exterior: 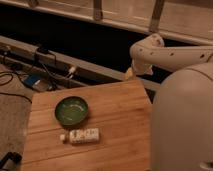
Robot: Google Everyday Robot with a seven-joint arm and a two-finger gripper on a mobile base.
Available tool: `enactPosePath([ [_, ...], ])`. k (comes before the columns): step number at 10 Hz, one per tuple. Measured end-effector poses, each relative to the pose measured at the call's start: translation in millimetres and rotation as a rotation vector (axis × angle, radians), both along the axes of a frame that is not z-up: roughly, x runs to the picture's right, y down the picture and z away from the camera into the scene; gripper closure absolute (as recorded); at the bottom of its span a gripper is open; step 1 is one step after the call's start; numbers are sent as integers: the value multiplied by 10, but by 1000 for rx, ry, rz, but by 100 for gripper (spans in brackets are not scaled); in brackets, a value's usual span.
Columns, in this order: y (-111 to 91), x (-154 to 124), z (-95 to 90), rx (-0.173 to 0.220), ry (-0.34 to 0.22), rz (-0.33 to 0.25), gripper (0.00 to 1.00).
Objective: Place the bottle in the ceramic bowl
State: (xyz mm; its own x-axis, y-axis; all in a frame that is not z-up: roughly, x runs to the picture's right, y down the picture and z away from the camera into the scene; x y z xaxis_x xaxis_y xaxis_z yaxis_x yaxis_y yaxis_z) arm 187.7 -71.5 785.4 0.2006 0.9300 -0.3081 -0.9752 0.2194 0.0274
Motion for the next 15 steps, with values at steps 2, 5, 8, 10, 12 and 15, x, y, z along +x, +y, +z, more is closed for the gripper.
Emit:
enactPosePath([
  [2,0,0,0,0,0,0,20],
  [5,-1,0,0,0,0,0,20],
  [8,-171,-86,-74,-4,-34,-57,20],
  [10,-313,-465,-196,-3,-105,-163,20],
  [12,-318,-988,-317,-11,-203,-347,20],
  [15,-83,-1573,-553,-50,-365,-677,20],
])
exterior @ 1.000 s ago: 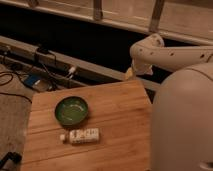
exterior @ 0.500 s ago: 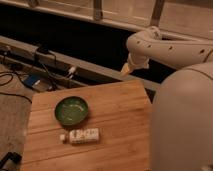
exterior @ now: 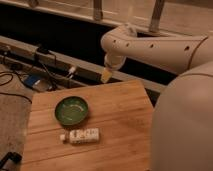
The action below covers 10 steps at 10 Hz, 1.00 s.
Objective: Place the bottle in the ceramic bowl
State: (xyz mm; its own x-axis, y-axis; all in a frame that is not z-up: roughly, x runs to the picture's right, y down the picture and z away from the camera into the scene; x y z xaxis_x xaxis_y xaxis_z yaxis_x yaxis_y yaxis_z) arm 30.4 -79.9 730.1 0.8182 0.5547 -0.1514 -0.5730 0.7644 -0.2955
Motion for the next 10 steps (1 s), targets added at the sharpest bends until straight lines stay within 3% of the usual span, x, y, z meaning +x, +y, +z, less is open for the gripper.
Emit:
enactPosePath([
  [2,97,-185,-76,-13,-59,-132,20],
  [5,123,-209,-99,-16,-71,-177,20],
  [7,149,-300,-88,-27,-72,-246,20],
  [9,358,-532,25,-73,-120,-478,20],
  [10,508,-575,78,-93,-131,-554,20],
])
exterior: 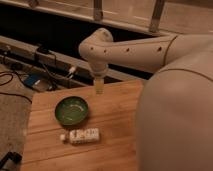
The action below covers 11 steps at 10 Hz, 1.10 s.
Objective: Place the bottle in the ceramic bowl
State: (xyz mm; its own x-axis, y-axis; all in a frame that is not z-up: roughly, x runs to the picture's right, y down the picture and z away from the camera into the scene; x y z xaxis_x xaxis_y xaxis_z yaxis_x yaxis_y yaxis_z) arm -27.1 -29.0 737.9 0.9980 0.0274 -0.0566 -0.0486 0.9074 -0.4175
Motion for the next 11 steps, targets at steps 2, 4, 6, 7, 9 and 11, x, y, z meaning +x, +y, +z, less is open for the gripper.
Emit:
enactPosePath([
  [2,383,-71,1,-20,26,-79,20],
  [4,539,24,-100,-17,61,-64,20],
  [6,729,133,-332,-8,92,-21,20],
  [7,809,204,-419,-11,105,2,20],
  [9,896,241,-499,-21,104,21,20],
  [11,900,198,-501,-20,96,18,20],
])
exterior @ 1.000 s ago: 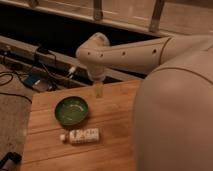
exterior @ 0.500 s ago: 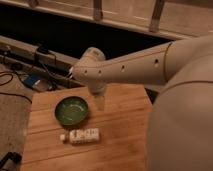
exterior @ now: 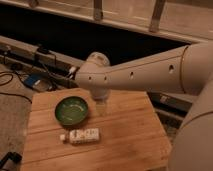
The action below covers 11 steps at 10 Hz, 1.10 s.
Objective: Place the bottle in the ceramic bowl
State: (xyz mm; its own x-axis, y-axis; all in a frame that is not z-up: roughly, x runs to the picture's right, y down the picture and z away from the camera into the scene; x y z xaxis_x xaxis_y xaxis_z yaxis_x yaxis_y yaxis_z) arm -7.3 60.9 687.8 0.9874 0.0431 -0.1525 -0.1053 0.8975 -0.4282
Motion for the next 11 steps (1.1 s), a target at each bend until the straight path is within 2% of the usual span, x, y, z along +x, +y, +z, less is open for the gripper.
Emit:
enactPosePath([
  [3,-1,-3,28,-11,9,-9,20],
  [4,40,-85,63,-20,14,-49,20],
  [6,231,-208,-4,-22,18,-73,20],
  [9,824,-403,-202,-27,9,-81,20],
  [10,1033,-392,-207,-30,-14,-53,20],
  [11,1219,-385,-172,-36,-82,15,20],
])
